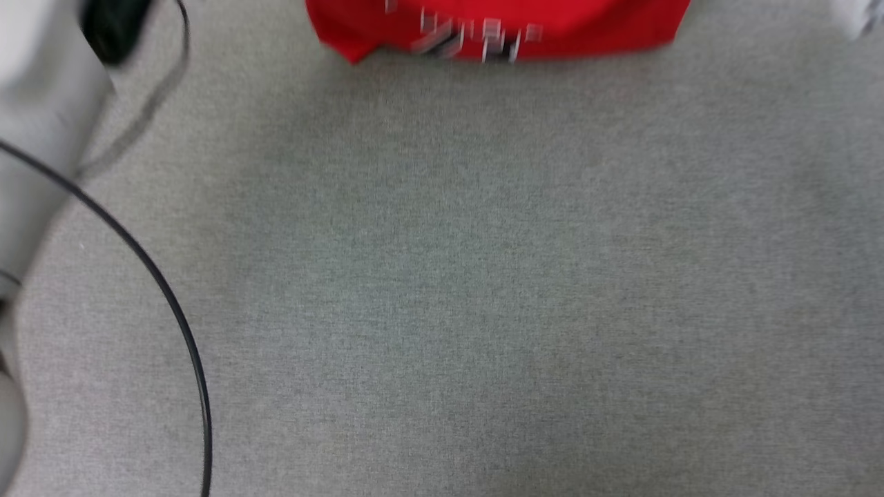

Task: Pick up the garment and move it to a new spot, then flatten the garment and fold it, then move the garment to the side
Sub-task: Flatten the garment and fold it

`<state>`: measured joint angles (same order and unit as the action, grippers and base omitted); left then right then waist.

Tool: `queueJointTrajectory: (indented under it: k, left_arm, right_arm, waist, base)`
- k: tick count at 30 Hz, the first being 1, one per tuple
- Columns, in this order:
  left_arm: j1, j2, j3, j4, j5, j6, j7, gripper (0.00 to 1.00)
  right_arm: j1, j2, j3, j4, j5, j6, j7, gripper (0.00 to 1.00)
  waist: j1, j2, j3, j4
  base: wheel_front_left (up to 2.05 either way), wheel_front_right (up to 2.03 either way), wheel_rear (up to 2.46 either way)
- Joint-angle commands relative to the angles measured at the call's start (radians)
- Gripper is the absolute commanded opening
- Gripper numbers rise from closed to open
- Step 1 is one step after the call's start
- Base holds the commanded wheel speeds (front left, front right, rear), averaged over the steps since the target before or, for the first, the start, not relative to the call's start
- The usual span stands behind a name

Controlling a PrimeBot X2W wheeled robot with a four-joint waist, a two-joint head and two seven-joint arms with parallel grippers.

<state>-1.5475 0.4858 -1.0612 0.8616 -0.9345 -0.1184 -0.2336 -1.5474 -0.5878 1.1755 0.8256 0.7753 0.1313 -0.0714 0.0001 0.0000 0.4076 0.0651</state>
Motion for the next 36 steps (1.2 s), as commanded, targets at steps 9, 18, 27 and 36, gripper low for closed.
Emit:
queueJointTrajectory:
  k: [9, 18, 27, 36]
  left_arm:
    - [0.395, 0.043, 0.004, -0.084, -0.062, 0.013, -0.031, 0.0]
    - [0.779, 0.168, 0.037, -0.291, -0.071, 0.11, -0.033, 0.0]
    - [1.084, 0.265, 0.024, -0.44, -0.117, 0.244, -0.032, 0.0]
    - [1.344, 0.331, 0.107, -0.551, -0.172, 0.321, -0.032, 0.0]
  right_arm:
    - [0.304, -0.012, 0.069, -0.055, 0.099, -0.001, -0.083, 0.0]
    - [0.59, -0.1, 0.093, -0.153, 0.144, -0.001, -0.134, 0.0]
    - [0.883, -0.198, 0.084, -0.217, 0.161, -0.001, -0.167, 0.0]
    - [1.161, -0.243, -0.064, -0.249, 0.169, -0.001, -0.189, 0.0]
  waist:
    - [-0.0001, 0.0, -0.142, -0.025]
    - [-0.0001, 0.0, -0.271, -0.036]
    - [-0.0001, 0.0, -0.355, -0.034]
    - [-0.0001, 0.0, -0.388, -0.028]
  base:
    - [0.0, 0.0, 0.0]
    - [0.0, 0.0, 0.0]
    - [0.0, 0.0, 0.0]
    - [0.0, 0.0, 0.0]
